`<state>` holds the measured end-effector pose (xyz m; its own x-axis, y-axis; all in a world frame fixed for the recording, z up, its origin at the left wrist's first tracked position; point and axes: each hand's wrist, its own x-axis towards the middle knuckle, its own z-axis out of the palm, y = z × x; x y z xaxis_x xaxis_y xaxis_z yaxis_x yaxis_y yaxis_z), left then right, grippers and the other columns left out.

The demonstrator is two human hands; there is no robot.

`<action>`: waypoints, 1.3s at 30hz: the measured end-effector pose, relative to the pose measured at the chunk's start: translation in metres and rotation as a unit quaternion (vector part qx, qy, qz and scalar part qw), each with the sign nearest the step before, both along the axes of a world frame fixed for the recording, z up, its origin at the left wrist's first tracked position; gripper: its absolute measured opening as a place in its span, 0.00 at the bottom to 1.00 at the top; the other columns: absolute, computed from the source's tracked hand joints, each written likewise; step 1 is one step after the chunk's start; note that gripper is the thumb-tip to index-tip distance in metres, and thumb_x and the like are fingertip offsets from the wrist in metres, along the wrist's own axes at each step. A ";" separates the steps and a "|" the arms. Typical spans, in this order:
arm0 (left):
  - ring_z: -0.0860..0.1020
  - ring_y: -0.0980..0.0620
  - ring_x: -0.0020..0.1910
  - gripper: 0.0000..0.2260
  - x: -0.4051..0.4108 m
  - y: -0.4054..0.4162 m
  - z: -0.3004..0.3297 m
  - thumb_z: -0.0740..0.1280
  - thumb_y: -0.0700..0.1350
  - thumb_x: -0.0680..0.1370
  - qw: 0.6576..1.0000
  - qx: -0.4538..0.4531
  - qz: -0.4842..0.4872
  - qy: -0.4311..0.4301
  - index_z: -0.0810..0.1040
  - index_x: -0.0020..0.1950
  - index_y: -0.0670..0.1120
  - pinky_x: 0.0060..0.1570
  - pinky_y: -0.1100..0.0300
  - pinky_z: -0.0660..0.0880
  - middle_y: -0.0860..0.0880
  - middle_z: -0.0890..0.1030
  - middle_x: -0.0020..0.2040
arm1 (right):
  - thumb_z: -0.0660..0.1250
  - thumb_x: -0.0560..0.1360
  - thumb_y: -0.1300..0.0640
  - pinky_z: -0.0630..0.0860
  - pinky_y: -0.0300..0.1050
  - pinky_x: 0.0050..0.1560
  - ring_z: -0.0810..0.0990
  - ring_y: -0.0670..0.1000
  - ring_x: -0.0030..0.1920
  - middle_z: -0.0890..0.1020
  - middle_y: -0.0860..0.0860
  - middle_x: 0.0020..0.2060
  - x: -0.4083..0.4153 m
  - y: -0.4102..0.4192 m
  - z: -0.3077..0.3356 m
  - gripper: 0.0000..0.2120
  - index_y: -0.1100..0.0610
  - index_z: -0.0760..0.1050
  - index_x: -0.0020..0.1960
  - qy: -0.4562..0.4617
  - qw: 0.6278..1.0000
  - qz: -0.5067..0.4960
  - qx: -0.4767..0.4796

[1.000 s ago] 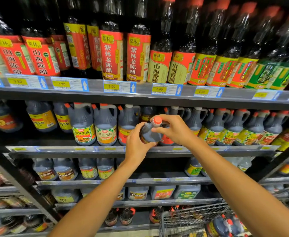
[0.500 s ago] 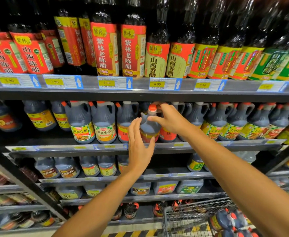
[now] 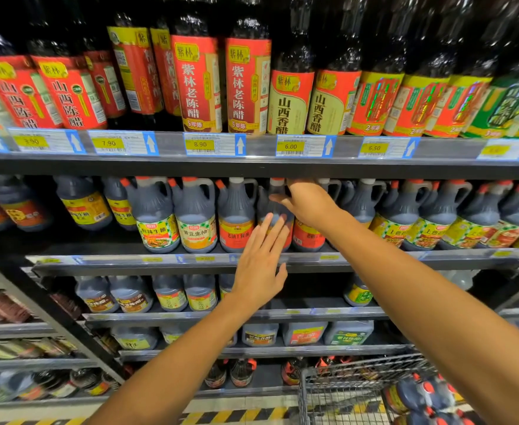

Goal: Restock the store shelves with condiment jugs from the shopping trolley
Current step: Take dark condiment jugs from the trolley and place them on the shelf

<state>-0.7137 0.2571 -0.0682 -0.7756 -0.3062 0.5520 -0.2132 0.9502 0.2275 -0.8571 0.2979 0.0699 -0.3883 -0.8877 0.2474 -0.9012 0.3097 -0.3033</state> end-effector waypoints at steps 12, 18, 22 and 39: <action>0.59 0.47 0.78 0.26 0.009 -0.025 0.027 0.65 0.44 0.79 0.997 0.004 -0.028 0.069 0.65 0.77 0.42 0.74 0.51 0.64 0.46 0.63 0.77 | 0.67 0.80 0.58 0.76 0.43 0.64 0.78 0.48 0.63 0.79 0.50 0.65 0.022 0.065 -0.073 0.19 0.57 0.72 0.71 -0.047 0.973 0.001 -0.227; 0.78 0.35 0.54 0.17 -0.014 -0.044 0.098 0.70 0.43 0.77 0.995 -0.069 0.058 0.051 0.76 0.63 0.37 0.49 0.45 0.78 0.37 0.79 0.55 | 0.69 0.79 0.55 0.78 0.52 0.62 0.78 0.53 0.65 0.79 0.53 0.66 0.034 0.059 -0.121 0.30 0.60 0.64 0.77 -0.204 0.970 -0.073 -0.107; 0.80 0.37 0.54 0.15 -0.036 -0.040 0.133 0.62 0.51 0.83 0.986 -0.075 0.112 -0.095 0.79 0.58 0.40 0.48 0.46 0.76 0.38 0.82 0.53 | 0.69 0.79 0.53 0.77 0.53 0.63 0.76 0.54 0.67 0.77 0.56 0.68 0.035 0.051 -0.124 0.35 0.62 0.58 0.79 -0.240 0.962 -0.096 -0.083; 0.75 0.36 0.62 0.17 -0.047 -0.059 0.122 0.62 0.51 0.83 0.986 0.124 0.083 -0.073 0.73 0.69 0.43 0.51 0.51 0.71 0.37 0.78 0.62 | 0.73 0.76 0.50 0.76 0.49 0.64 0.74 0.54 0.70 0.69 0.56 0.74 0.055 0.029 -0.121 0.42 0.59 0.54 0.81 -0.408 0.899 -0.114 -0.114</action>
<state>-0.7612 0.1978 0.0542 -0.7692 -0.5472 0.3300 -0.4095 0.8186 0.4028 -0.8017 0.3273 -0.0509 -0.6877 -0.7251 -0.0366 -0.2717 0.3038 -0.9132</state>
